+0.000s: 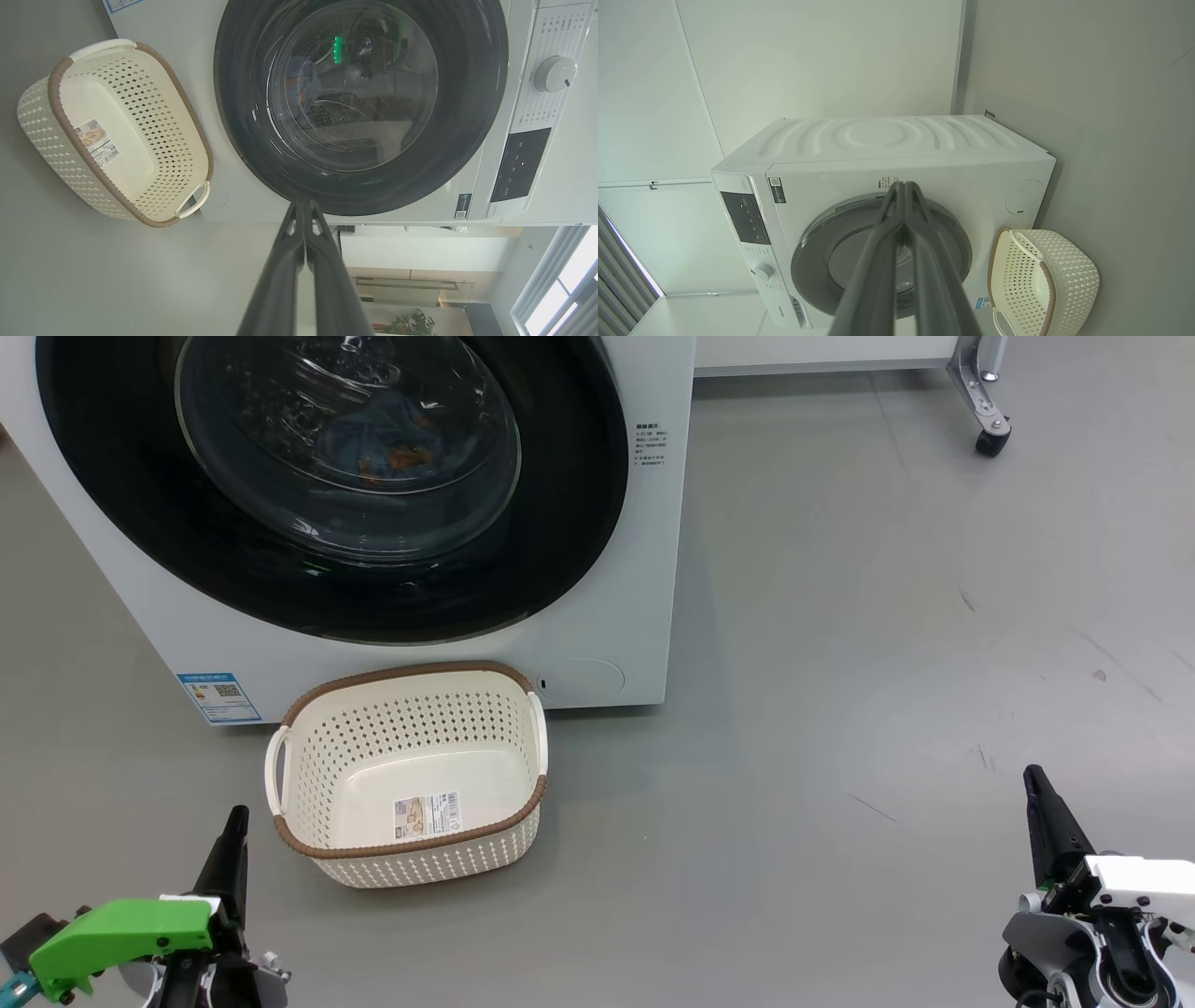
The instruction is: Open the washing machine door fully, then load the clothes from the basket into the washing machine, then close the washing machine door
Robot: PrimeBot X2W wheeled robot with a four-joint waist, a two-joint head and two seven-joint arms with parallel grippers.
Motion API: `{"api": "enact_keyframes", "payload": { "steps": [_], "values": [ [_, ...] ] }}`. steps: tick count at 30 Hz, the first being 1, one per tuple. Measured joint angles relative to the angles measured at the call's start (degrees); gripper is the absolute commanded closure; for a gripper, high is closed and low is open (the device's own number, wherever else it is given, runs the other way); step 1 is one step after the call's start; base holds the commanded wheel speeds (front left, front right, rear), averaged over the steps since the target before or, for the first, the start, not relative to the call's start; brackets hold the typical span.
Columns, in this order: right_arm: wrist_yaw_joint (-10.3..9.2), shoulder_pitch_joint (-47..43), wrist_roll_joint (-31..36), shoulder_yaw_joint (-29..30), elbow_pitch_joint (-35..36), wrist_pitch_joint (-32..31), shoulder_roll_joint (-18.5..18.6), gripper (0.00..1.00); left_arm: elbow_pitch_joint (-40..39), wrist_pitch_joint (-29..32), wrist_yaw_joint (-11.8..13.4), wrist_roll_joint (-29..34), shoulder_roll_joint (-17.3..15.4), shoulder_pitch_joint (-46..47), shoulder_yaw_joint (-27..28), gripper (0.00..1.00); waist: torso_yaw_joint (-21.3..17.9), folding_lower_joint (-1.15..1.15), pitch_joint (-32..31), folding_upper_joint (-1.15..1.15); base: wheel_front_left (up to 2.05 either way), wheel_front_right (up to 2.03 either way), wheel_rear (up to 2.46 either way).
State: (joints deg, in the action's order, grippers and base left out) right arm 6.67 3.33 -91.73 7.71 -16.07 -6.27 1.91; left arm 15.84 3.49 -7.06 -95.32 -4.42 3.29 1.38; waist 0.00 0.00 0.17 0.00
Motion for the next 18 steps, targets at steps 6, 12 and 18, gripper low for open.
{"api": "enact_keyframes", "payload": {
  "steps": [6, 12, 18],
  "values": [
    [0.00, 0.0, 0.0, 0.0, 0.0, 0.0, 0.0, 1.00, 0.0, 0.0, 0.0, 0.0, 0.0, 0.0, 0.0, 1.00, 0.0, 0.00, 0.0, 0.00, 0.00, 0.00, 0.00],
    [0.00, 0.0, 0.0, 0.0, 0.0, 0.0, 0.0, 1.00, 0.0, 0.0, 0.0, 0.0, 0.0, 0.0, 0.0, 1.00, 0.0, 0.00, 0.0, 0.00, 0.00, 0.00, 0.00],
    [0.00, 0.0, 0.0, 0.0, 0.0, 0.0, 0.0, 1.00, 0.0, 0.1, 0.0, 0.0, 0.0, 0.0, 0.1, 1.00, 0.0, 0.00, 0.0, 0.00, 0.00, 0.00, 0.00]
  ]
}}
